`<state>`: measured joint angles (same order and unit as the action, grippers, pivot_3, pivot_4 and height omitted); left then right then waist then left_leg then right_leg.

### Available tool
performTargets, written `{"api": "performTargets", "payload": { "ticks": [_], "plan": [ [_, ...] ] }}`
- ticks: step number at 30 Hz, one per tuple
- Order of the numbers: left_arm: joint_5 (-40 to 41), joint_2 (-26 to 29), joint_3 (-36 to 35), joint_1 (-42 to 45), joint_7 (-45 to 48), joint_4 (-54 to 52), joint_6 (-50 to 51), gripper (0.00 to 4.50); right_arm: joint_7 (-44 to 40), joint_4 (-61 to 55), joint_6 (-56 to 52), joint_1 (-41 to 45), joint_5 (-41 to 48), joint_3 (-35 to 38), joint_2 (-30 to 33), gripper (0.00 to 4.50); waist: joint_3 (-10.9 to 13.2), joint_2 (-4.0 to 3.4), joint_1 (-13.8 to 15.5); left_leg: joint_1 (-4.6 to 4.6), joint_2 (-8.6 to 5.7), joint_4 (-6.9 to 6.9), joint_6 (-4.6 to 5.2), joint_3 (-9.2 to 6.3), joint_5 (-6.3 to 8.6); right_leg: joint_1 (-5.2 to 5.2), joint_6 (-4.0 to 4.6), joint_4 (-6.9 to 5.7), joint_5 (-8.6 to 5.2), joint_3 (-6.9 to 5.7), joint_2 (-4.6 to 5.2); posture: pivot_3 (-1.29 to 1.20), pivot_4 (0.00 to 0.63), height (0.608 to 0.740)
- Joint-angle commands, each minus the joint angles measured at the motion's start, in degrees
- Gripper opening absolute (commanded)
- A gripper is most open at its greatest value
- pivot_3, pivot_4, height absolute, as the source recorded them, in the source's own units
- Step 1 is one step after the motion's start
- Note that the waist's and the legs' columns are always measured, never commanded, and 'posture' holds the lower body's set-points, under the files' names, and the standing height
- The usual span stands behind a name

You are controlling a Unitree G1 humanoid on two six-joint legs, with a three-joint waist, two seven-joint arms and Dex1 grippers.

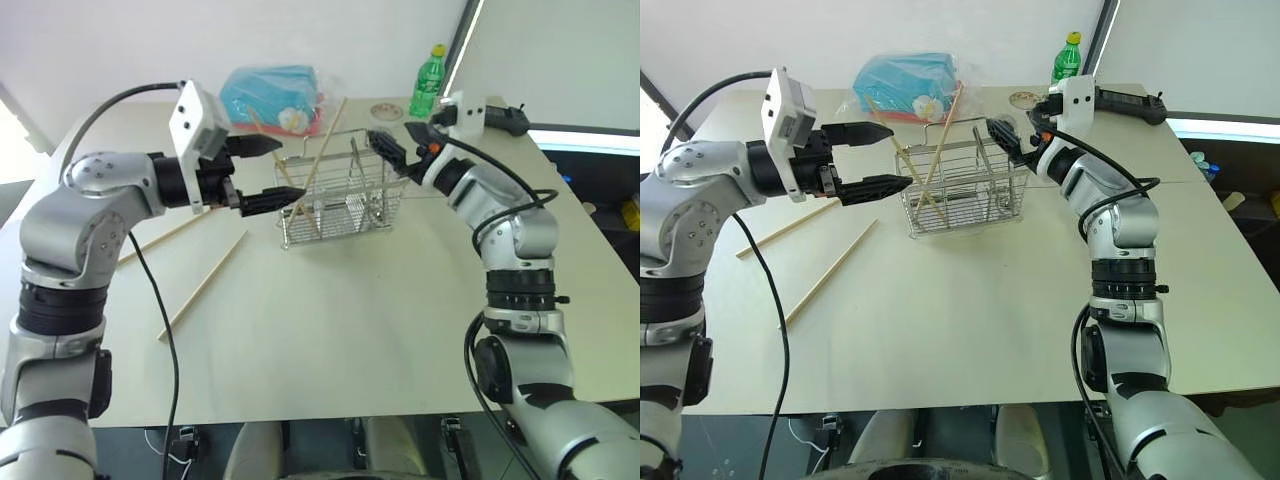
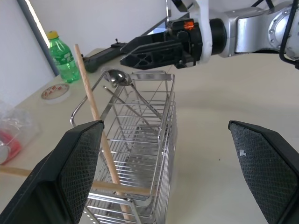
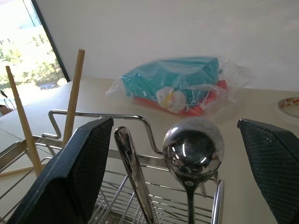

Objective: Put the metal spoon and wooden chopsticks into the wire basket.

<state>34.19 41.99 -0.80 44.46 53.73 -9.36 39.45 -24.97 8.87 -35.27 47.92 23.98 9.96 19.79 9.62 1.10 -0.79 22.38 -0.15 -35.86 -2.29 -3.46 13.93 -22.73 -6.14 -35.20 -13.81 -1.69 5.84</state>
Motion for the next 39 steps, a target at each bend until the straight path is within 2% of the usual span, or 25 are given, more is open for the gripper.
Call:
{"api": "performTargets", "payload": {
  "ticks": [1, 7, 11, 13, 18, 21, 24, 32, 39],
  "plan": [
    [-1.13, -0.11, -0.40, 2.71, 0.82, 0.78, -1.82, 4.50, -0.86, -5.48, -2.55, 2.55, 2.53, 3.36, 4.65, 4.46, 0.00, -0.01, 0.15, 0.01, 0.00, -0.01, 0.00, 0.00, 0.00, 0.00, 0.00, 0.01, 0.00, 0.00, 0.00, 0.00, 0.150, 0.720],
    [-4.56, 3.67, -0.68, 2.75, 4.94, 6.18, -4.38, 4.50, -11.46, -17.06, -16.17, 1.59, 13.76, 6.49, 19.52, 4.46, 0.03, -0.03, 0.08, 0.04, 0.00, 0.04, 0.09, 0.01, 0.05, -0.01, -0.03, 0.09, -0.03, -0.01, 0.00, 0.00, 0.150, 0.720],
    [-8.66, 7.09, 1.11, 3.56, 10.75, 14.80, -8.71, 4.50, -20.02, -28.78, -23.40, -7.18, 22.95, 9.79, 29.65, 4.46, -0.01, 0.02, 0.01, -0.03, 0.04, 0.17, 0.20, 0.01, 0.12, -0.01, -0.06, 0.12, -0.10, -0.01, -0.03, 0.00, 0.150, 0.720],
    [-12.39, 8.32, 3.26, 4.55, 14.02, 20.84, -13.13, 4.50, -21.72, -34.11, -24.98, -11.92, 26.66, 11.93, 32.01, 4.46, -0.01, 0.02, 0.06, -0.05, 0.05, 0.16, 0.22, 0.02, 0.12, 0.03, -0.04, 0.11, -0.12, -0.02, -0.05, 0.00, 0.150, 0.720],
    [-22.81, 7.41, 9.55, 12.27, 20.84, 43.68, -26.51, 4.50, -15.40, -43.94, -27.65, -20.92, 34.62, 16.03, 29.67, 4.46, 0.00, 0.04, 0.24, -0.02, 0.07, -0.06, 0.22, 0.03, 0.13, 0.05, 0.16, 0.12, -0.22, -0.01, -0.04, 0.00, 0.150, 0.720],
    [-29.63, 4.63, 12.75, 19.49, 20.27, 60.21, -34.72, 4.50, -9.27, -48.05, -27.98, -25.40, 38.60, 17.74, 27.18, 4.46, -0.01, 0.25, 0.60, 0.03, 0.08, -0.25, 0.22, 0.01, 0.13, 0.08, 0.23, 0.15, -0.23, -0.02, -0.03, 0.00, 0.150, 0.720],
    [-34.48, 1.89, 15.11, 23.19, 20.46, 69.23, -38.18, 4.50, -4.09, -51.45, -27.23, -29.76, 41.51, 19.61, 26.40, 4.46, -0.01, 0.27, 1.30, 0.09, 0.05, -0.28, 0.22, 0.07, 0.13, 0.11, 0.22, 0.24, -0.21, -0.01, 0.05, 0.00, 0.150, 0.720],
    [-40.31, -8.91, 14.32, 26.84, 4.60, 77.71, -22.22, 4.50, 10.37, -56.74, -22.91, -37.19, 50.99, 21.29, 25.58, 4.46, 0.01, 0.42, 1.53, 0.21, 0.01, -0.22, 0.49, -0.02, 0.28, 0.06, -0.14, 0.14, -0.12, -0.11, 0.05, 0.00, 0.150, 0.720],
    [-42.83, -11.73, 16.14, 25.34, 5.01, 75.64, -13.61, 4.50, 18.82, -58.14, -16.84, -42.45, 55.49, 20.46, 25.57, 4.46, 0.04, 0.46, 1.09, 0.09, 0.05, -0.19, 0.58, -0.01, 0.33, 0.06, -0.15, 0.08, -0.15, -0.10, 0.01, 0.00, 0.150, 0.720]
  ]
}}
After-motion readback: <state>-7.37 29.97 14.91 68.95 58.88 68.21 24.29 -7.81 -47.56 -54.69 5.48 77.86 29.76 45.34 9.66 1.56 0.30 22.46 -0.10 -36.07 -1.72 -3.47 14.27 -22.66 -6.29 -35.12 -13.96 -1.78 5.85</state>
